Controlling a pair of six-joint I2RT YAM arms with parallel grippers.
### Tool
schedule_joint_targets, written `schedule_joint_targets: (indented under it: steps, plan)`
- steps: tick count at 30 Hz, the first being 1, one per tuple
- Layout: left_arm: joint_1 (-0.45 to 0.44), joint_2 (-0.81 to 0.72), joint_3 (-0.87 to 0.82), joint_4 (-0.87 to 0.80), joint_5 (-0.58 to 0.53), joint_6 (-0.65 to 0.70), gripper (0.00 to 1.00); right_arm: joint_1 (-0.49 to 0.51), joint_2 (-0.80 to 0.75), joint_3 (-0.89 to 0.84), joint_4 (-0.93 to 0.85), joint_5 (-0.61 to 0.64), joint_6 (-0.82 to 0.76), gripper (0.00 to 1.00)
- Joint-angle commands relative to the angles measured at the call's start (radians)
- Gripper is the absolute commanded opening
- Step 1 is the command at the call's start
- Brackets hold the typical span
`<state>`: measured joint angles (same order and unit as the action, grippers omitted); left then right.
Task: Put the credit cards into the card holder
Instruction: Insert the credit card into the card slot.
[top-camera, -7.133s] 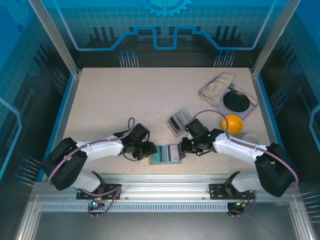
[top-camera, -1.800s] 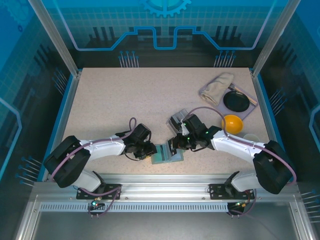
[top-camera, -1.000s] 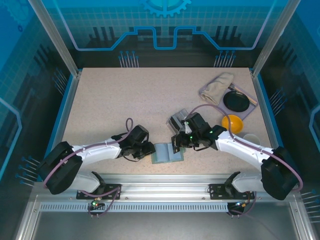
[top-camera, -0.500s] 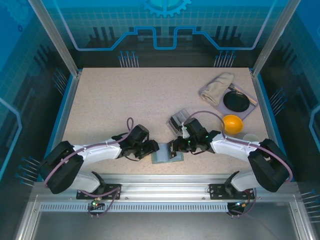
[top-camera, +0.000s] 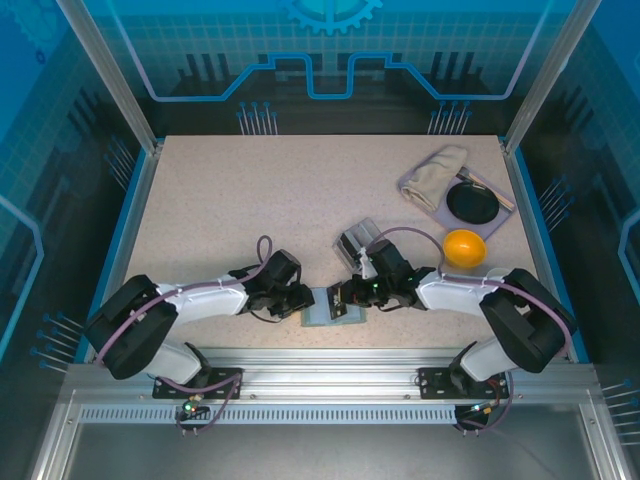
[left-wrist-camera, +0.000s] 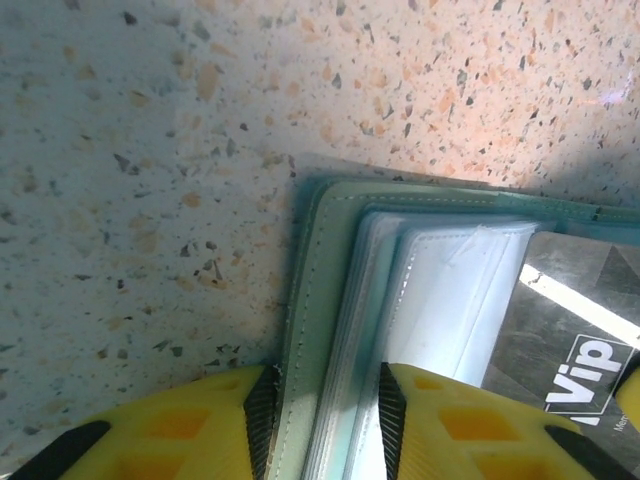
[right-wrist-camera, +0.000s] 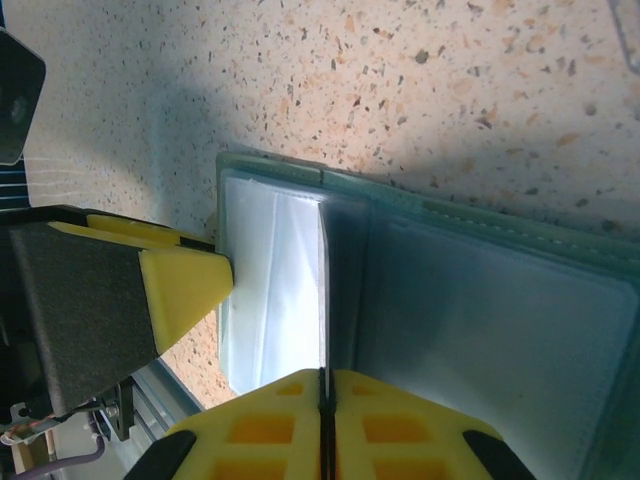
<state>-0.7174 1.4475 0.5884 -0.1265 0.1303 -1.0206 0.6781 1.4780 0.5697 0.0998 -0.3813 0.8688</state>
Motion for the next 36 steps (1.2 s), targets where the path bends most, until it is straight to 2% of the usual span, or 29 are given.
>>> schedule_joint_targets:
  steps: [1,19,23,26,29,36]
  plan:
    - [-0.016,0.046,0.013,0.020,0.019,0.007,0.35,0.004,0.036,-0.015,0.055,-0.030,0.026,0.10]
    - [-0.028,0.031,0.010,0.017,-0.003,-0.021,0.31,0.066,0.090,-0.013,0.075,0.022,0.075,0.10]
    - [-0.028,0.023,0.007,0.001,-0.013,-0.023,0.28,0.045,-0.029,-0.011,-0.041,0.115,0.039,0.09]
    - [-0.028,0.018,-0.001,0.001,-0.020,-0.026,0.28,0.008,-0.092,-0.008,-0.093,0.103,0.002,0.10]
    - [-0.027,0.019,-0.001,0.009,-0.017,-0.026,0.28,0.007,-0.051,0.002,-0.083,0.053,-0.001,0.10]
    - [-0.027,0.017,-0.005,0.027,-0.014,-0.038,0.28,0.036,0.060,-0.008,0.011,0.039,0.050,0.10]
